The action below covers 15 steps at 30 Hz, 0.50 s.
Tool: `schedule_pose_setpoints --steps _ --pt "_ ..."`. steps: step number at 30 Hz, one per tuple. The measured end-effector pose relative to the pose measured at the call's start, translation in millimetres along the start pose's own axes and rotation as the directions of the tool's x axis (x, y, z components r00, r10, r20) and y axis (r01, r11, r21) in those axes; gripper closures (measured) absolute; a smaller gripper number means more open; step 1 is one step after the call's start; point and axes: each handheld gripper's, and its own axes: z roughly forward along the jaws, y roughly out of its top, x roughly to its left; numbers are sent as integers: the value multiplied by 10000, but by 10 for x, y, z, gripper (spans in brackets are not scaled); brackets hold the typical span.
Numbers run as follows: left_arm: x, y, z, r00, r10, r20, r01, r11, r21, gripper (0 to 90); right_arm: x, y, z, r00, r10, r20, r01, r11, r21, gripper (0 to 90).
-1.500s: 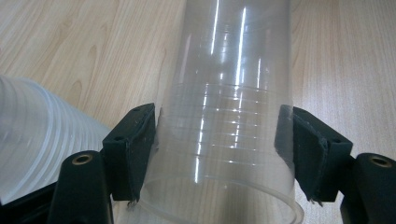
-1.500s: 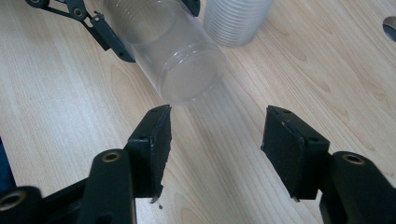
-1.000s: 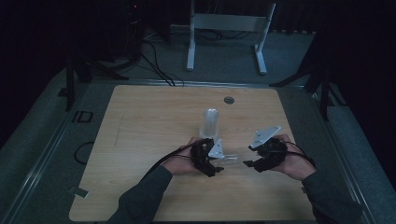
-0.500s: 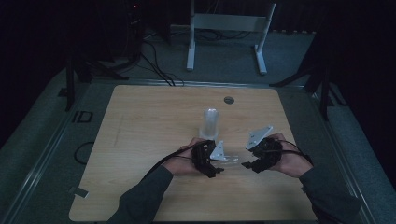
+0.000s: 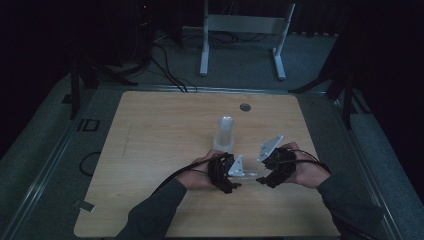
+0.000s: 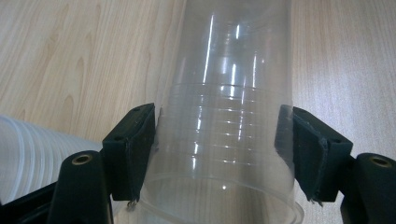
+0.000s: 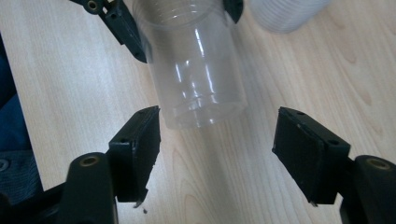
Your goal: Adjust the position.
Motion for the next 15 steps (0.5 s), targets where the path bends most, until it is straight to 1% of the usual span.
schedule_pose_setpoints --steps 5,8,9,15 --pt "-43 45 -6 9996 264 -94 -264 9996 19 299 26 27 74 9995 -136 -298 141 9997 175 302" --pt "-46 54 -8 9996 285 -85 -285 9996 16 299 31 33 103 9990 -140 -422 149 9997 199 302" --pt "-48 57 -11 9995 292 -101 -293 9996 -52 299 38 33 138 9983 -100 -582 105 9999 96 302" --pt "-52 70 -37 9994 335 -111 -337 9993 -188 298 59 43 219 9970 -140 -760 157 9996 222 308"
